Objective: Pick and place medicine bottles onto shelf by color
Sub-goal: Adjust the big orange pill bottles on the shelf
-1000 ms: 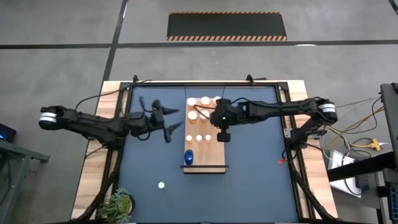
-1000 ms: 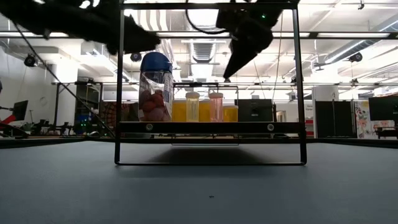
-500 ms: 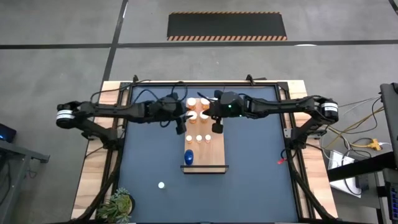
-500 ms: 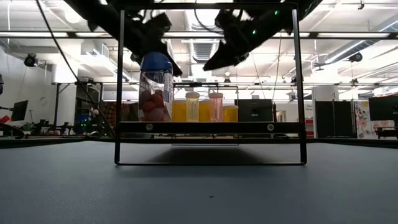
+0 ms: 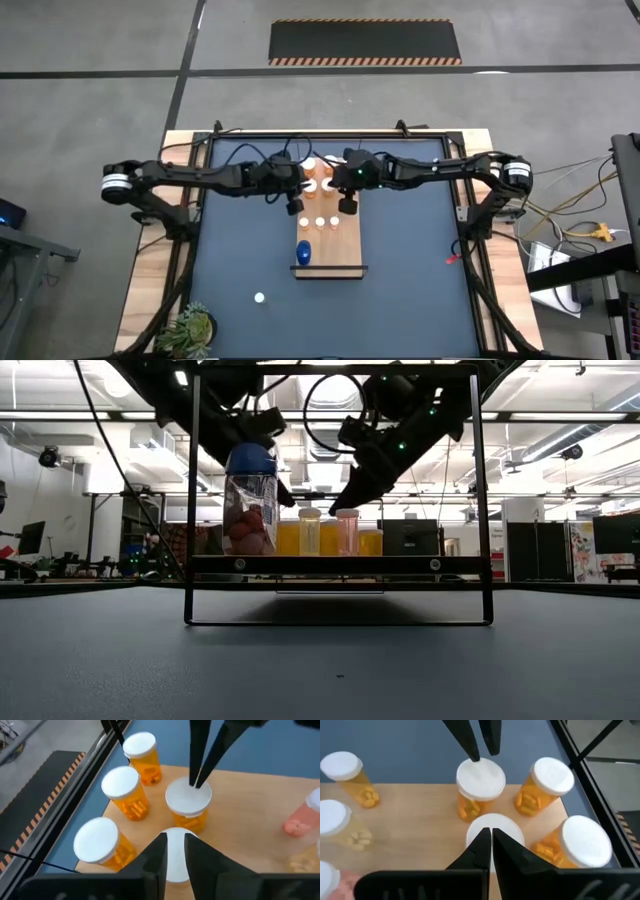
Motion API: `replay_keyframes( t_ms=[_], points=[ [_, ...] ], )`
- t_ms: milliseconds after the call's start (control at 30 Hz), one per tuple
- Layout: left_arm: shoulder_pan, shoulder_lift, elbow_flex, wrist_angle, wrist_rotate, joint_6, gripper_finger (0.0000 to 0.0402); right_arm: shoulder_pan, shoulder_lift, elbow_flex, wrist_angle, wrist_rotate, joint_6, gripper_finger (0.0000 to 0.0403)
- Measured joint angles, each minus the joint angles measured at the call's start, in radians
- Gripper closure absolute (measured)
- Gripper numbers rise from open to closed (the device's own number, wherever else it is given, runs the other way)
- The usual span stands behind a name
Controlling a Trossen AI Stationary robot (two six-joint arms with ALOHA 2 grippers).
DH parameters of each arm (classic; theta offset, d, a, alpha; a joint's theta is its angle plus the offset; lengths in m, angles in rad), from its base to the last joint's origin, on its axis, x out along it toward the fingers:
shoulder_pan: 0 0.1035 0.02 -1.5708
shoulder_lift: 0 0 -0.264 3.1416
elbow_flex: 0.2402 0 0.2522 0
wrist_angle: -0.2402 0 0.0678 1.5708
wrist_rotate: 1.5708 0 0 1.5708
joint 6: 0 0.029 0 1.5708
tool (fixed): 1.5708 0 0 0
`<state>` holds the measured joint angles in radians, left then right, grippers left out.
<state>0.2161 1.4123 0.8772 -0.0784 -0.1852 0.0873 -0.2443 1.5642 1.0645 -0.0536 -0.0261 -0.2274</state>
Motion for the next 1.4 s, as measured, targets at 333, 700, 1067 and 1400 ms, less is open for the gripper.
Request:
replay_keyframes(
  t_ms=[333, 700, 1067, 1400],
  points=[
    [0.005, 0.069, 0.0, 0.012, 0.0, 0.001, 0.0364, 0.001, 0.0, 0.001, -0.039, 0.0, 0.02, 0.0394],
    [0.008, 0.069, 0.0, -0.007, -0.002, -0.002, 0.0364, 0.002, -0.001, 0.008, -0.091, -0.001, 0.032, 0.0394],
    [0.008, 0.046, -0.001, -0.029, -0.002, -0.004, 0.0364, 0.002, -0.005, 0.008, -0.099, -0.002, 0.033, 0.0394],
    [0.006, 0.008, -0.002, -0.013, -0.002, -0.003, 0.0364, 0.002, -0.006, 0.008, -0.088, 0.0, 0.012, 0.0394]
  ],
)
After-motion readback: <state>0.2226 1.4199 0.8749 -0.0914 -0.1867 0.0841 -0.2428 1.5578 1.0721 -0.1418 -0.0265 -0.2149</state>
